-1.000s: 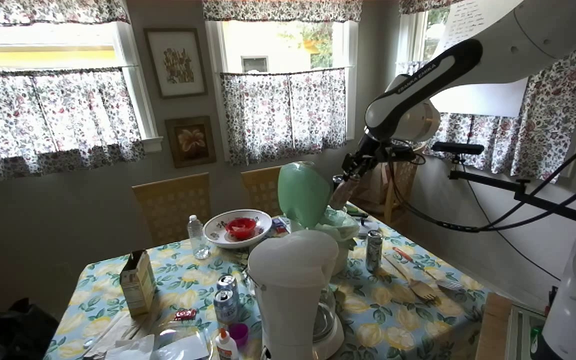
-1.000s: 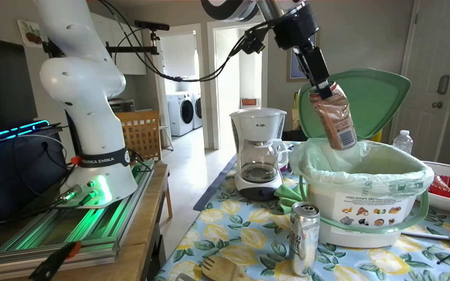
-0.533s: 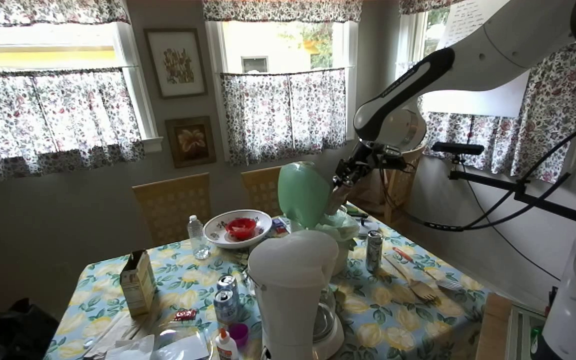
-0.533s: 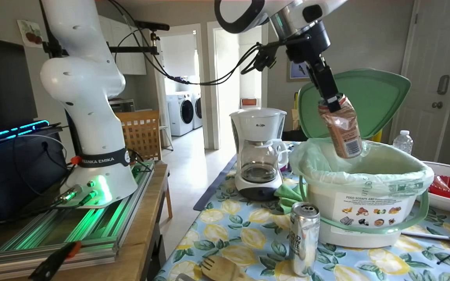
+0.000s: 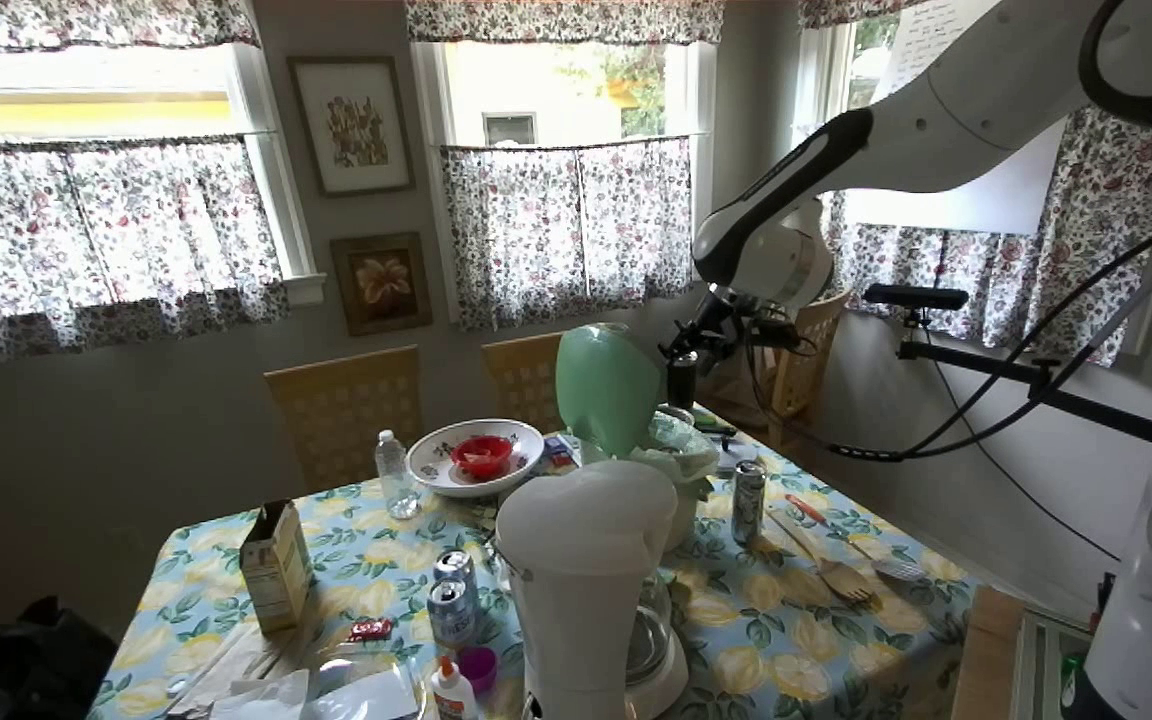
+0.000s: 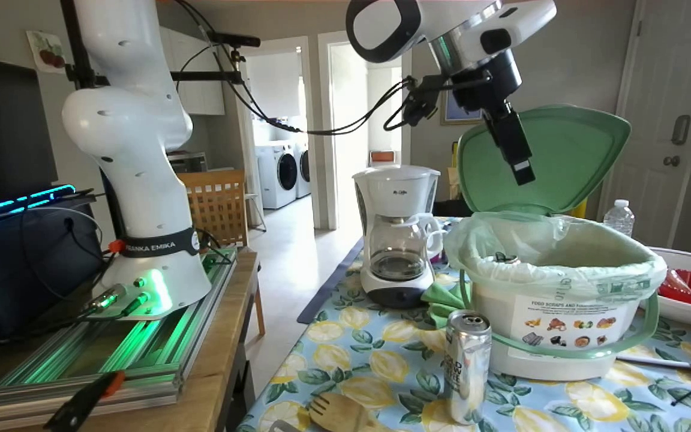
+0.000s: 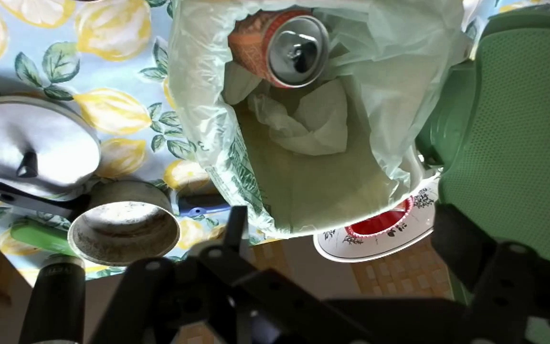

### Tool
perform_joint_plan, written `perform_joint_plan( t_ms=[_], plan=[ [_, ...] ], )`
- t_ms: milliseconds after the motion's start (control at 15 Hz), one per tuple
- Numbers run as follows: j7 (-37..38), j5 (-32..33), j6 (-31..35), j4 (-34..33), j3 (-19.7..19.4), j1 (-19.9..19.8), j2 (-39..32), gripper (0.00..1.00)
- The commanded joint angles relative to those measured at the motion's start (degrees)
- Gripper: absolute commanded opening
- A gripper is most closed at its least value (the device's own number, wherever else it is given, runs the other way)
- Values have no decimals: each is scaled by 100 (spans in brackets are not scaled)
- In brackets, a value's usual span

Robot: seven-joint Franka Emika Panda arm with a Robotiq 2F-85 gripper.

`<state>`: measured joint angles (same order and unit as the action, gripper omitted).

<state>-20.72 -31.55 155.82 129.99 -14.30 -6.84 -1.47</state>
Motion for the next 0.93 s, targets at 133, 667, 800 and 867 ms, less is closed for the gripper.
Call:
perform_joint_plan(
  t_ms=[133, 667, 800, 867],
  plan=[
    [966, 1351, 34, 110, 42, -237, 5, 100],
    [2379, 3754, -548, 357, -78, -567, 57, 100],
    [2097, 3397, -555, 466, -40, -579, 39, 100],
    [2095, 3349, -423, 531, -41, -588, 3, 100]
  ],
)
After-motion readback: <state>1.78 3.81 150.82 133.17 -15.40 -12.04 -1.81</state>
